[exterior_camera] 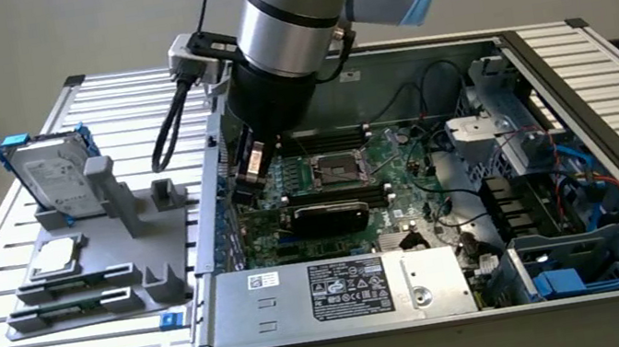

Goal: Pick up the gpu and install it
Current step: 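Press down on the gpu until it lock into place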

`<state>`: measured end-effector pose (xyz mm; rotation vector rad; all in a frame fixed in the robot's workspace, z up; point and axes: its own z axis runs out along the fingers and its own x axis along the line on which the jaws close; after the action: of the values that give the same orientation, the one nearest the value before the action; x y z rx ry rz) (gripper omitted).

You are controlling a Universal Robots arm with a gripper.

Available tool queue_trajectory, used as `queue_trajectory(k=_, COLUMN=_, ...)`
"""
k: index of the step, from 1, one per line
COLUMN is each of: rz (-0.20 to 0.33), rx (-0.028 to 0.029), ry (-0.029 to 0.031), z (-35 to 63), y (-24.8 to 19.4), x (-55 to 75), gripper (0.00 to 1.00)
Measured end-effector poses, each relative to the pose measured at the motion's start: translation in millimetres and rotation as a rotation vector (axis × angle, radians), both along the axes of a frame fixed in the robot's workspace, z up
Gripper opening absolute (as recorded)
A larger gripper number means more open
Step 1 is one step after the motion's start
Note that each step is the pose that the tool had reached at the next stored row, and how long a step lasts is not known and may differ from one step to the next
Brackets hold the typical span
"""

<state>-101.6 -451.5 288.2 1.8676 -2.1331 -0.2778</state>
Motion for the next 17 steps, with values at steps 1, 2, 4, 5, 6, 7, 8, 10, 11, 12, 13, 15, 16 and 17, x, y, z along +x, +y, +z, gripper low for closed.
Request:
queue_trajectory(k=1, rz=-0.001, rx=-0.0015, ry=0.0, z=-0.3, y=0.0, x=0.0, gripper=0.11)
queue_trajectory(k=2, rz=-0.001, rx=-0.0029, ry=-0.0001, z=-0.6, y=0.0, x=0.0, gripper=0.11)
queue_trajectory(k=4, rz=-0.004, rx=-0.0057, ry=0.0001, z=-0.8, y=0.0, x=0.0, gripper=0.11)
queue_trajectory(k=5, rz=-0.006, rx=-0.0067, ry=0.0002, z=-0.8, y=0.0, x=-0.1, gripper=0.11)
queue_trajectory(k=6, rz=-0.009, rx=-0.0075, ry=0.0006, z=-0.8, y=0.0, x=-0.1, gripper=0.11)
queue_trajectory(k=7, rz=-0.013, rx=-0.0082, ry=0.001, z=-0.9, y=0.1, x=-0.1, gripper=0.11)
queue_trajectory(k=8, rz=-0.017, rx=-0.009, ry=0.0015, z=-0.9, y=0.1, x=-0.1, gripper=0.11)
queue_trajectory(k=10, rz=-0.025, rx=-0.0107, ry=0.0027, z=-0.9, y=0.2, x=-0.1, gripper=0.11)
queue_trajectory(k=11, rz=-0.029, rx=-0.0115, ry=0.0032, z=-1.0, y=0.3, x=-0.1, gripper=0.11)
queue_trajectory(k=12, rz=-0.034, rx=-0.0127, ry=0.0038, z=-1.0, y=0.4, x=-0.1, gripper=0.11)
queue_trajectory(k=13, rz=-0.039, rx=-0.0136, ry=0.0047, z=-1.0, y=0.4, x=-0.2, gripper=0.11)
queue_trajectory(k=15, rz=-0.047, rx=-0.0159, ry=0.0063, z=-0.9, y=0.5, x=-0.1, gripper=0.11)
queue_trajectory(k=16, rz=-0.051, rx=-0.0169, ry=0.0076, z=-0.9, y=0.5, x=-0.1, gripper=0.11)
queue_trajectory(k=17, rz=-0.055, rx=-0.0181, ry=0.0091, z=-1.0, y=0.5, x=-0.1, gripper=0.11)
